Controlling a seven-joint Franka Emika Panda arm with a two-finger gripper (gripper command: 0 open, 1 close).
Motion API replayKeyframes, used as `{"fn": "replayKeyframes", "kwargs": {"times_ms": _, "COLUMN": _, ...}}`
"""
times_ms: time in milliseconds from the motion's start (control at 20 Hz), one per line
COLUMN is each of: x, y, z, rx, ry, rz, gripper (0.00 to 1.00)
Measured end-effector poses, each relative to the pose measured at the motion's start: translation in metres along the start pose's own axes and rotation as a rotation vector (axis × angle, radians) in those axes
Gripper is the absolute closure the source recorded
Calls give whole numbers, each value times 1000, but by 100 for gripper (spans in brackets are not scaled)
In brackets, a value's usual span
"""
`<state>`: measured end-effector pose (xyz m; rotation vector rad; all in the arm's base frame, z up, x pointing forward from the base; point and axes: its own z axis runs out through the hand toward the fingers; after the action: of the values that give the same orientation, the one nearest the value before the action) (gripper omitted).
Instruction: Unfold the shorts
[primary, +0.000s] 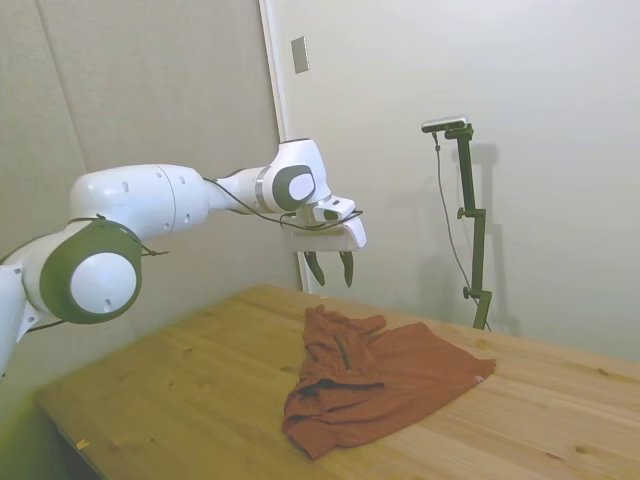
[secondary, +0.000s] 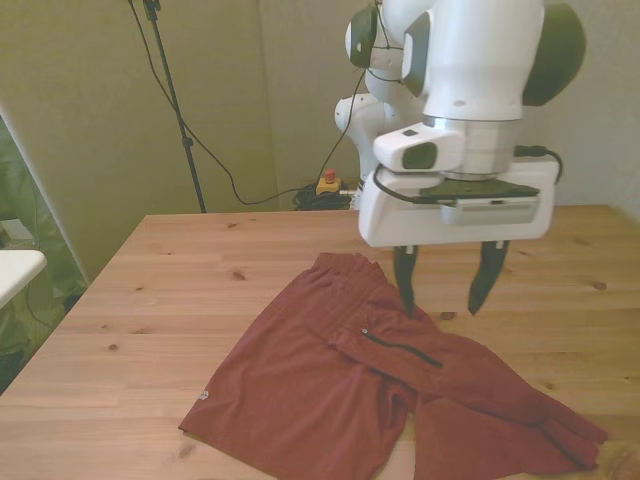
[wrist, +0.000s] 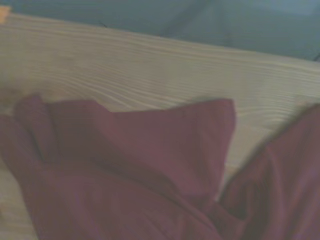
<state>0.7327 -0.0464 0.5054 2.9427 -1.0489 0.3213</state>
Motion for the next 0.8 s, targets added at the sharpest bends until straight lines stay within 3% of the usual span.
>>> {"fn": "replayKeyframes", "kwargs": {"times_ms": 150, "x": -8, "y": 39, "z": 5, "rx": -8, "ry": 27, "rz": -9, "gripper": 0}}
{"fn": "replayKeyframes", "kwargs": {"times_ms": 350, "x": -31, "y": 62, "z": 29, "rx": -26, "ry": 1, "rz": -44, "gripper": 0}}
{"fn": "replayKeyframes", "kwargs": {"times_ms": 550, "x": -36, "y": 128, "z": 48, "rx": -24, "ry": -32, "rz": -83, "gripper": 0}}
{"fn": "replayKeyframes", "kwargs": {"times_ms": 700, "x": -23, "y": 178, "z": 50, "rx": 9, "ry": -57, "rz": -98, "gripper": 0}}
{"fn": "replayKeyframes", "kwargs": {"times_ms": 800, "x": -16, "y": 193, "z": 55, "rx": 49, "ry": -75, "rz": -116, "gripper": 0}}
